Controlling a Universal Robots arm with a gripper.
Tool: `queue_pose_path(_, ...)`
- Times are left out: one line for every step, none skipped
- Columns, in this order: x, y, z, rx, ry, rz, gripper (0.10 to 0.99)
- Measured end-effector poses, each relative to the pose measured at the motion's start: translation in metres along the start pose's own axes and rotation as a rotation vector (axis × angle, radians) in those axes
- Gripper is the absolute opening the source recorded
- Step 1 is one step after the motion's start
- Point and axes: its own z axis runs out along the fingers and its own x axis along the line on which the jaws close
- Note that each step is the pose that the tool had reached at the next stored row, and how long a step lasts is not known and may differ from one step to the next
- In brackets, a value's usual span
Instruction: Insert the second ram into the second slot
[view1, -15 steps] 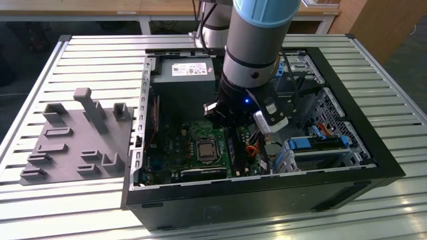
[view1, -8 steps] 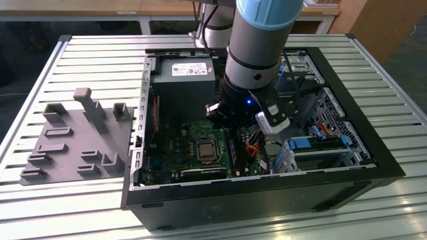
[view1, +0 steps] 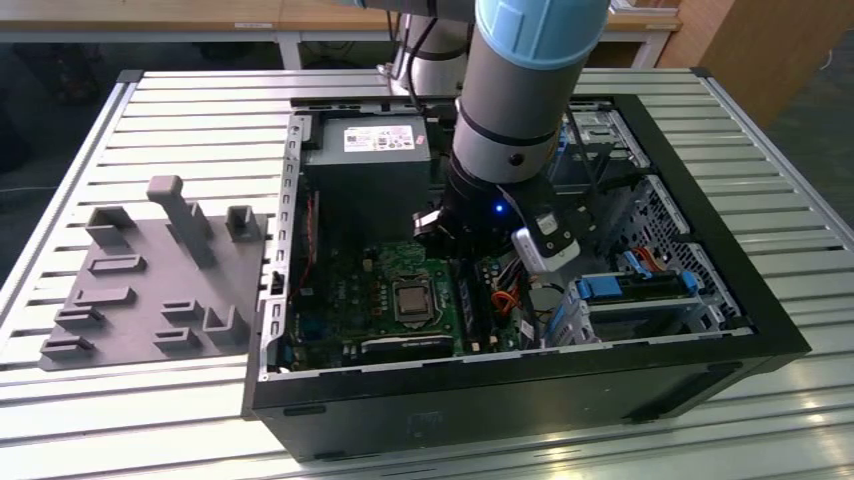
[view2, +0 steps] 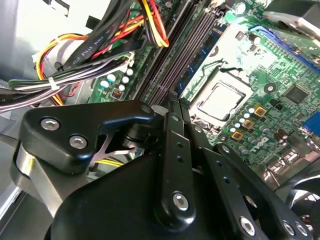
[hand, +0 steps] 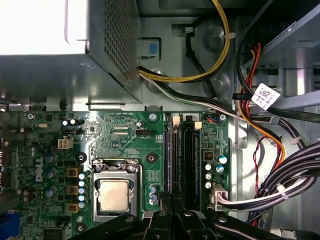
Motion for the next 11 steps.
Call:
queue_pose_path(-0.0007,0.0,0.0004,0.0,0.0002,0.0,0.118)
queue_pose_path(-0.0015,0.0,0.0008,0.0,0.0003,0.0,0.118)
queue_pose_path(-0.0023,0.0,0.0013,0.0,0.0004,0.0,0.118)
queue_pose_path(-0.0027,0.0,0.0016,0.0,0.0005,0.0,0.118)
queue_pose_path(-0.0031,0.0,0.0021,0.0,0.0004,-0.001,0.118)
queue_pose_path(-0.0031,-0.0001,0.0025,0.0,0.0004,-0.001,0.118)
queue_pose_path(-0.0031,-0.0001,0.0031,0.0,0.0007,-0.002,0.118)
queue_pose_path(-0.0032,-0.0001,0.0036,0.0,0.001,-0.003,0.118)
queue_pose_path(-0.0032,-0.0001,0.0041,0.0,0.0013,-0.006,0.118)
queue_pose_path(-0.0032,-0.0001,0.0044,0.0,0.0016,-0.009,0.118)
queue_pose_path(-0.0032,-0.0002,0.0048,0.001,0.0018,-0.01,0.118)
